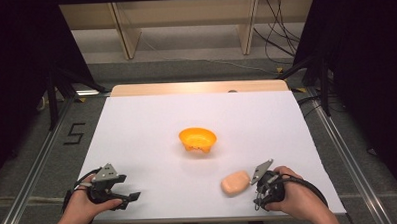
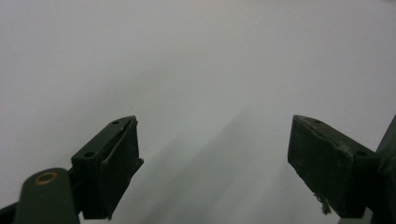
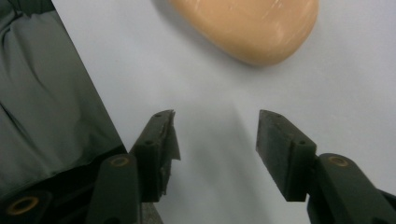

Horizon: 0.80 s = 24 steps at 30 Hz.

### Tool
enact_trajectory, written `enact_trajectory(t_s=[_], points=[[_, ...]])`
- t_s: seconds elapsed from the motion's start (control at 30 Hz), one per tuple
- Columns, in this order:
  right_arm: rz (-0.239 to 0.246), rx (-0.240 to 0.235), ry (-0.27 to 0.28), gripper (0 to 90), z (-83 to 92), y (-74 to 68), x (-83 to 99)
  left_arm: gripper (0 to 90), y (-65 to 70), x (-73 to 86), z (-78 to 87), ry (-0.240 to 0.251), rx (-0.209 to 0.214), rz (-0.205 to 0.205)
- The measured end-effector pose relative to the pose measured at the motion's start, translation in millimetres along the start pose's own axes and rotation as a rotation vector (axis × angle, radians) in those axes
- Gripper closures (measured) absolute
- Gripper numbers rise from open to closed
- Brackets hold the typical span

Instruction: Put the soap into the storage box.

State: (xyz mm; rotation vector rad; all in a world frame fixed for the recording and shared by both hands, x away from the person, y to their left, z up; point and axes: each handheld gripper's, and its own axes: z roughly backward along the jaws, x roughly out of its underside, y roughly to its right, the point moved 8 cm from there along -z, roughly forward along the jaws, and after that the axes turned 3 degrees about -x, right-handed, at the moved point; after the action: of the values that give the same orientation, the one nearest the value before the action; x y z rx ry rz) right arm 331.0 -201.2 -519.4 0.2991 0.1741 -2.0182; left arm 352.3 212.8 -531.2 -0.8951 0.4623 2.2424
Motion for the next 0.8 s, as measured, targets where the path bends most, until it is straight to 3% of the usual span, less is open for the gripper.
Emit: enact_trajectory(t_s=[0.13, 0.17, 0.33, 0.37, 0.4, 0.5, 0.57, 0.67, 0.8], points=[[0.011, -0.009, -0.013, 40.1, 2.2, 1.4, -0.8, 16.6, -0.2, 0.1, 0.0, -0.01, -0.001, -0.009], [-0.009, -0.025, -0.015, 38.6, 2.5, 1.8, -1.8, 16.6, 0.5, 0.0, -0.6, -0.003, 0.003, -0.007], [-0.013, -0.038, -0.034, 35.7, 1.8, 4.6, -3.1, 16.7, 0.0, 0.9, -0.6, -0.001, 0.002, -0.006], [-0.003, -0.043, -0.046, 35.7, 1.5, 5.0, -3.2, 16.8, 0.9, 1.0, -0.7, -0.001, 0.003, 0.012], [0.046, -0.06, -0.076, 35.8, 1.1, 6.7, -4.1, 16.9, -0.7, 0.8, -0.8, -0.004, -0.009, 0.0], [0.067, -0.045, -0.09, 35.7, 2.2, 9.9, -7.1, 17.0, 0.9, 0.1, -1.0, 0.0, 0.006, -0.011], [0.109, -0.047, -0.094, 35.6, 2.6, 13.2, -9.4, 17.0, -0.6, 1.0, -1.0, -0.012, -0.003, -0.019], [0.102, -0.041, -0.113, 35.2, 3.9, 14.9, -10.6, 17.0, -0.9, 1.2, -1.1, -0.014, -0.007, -0.021], [0.146, -0.038, -0.122, 34.6, 3.6, 20.0, -15.6, 17.0, -0.5, 1.4, -1.2, -0.018, -0.001, -0.019]])
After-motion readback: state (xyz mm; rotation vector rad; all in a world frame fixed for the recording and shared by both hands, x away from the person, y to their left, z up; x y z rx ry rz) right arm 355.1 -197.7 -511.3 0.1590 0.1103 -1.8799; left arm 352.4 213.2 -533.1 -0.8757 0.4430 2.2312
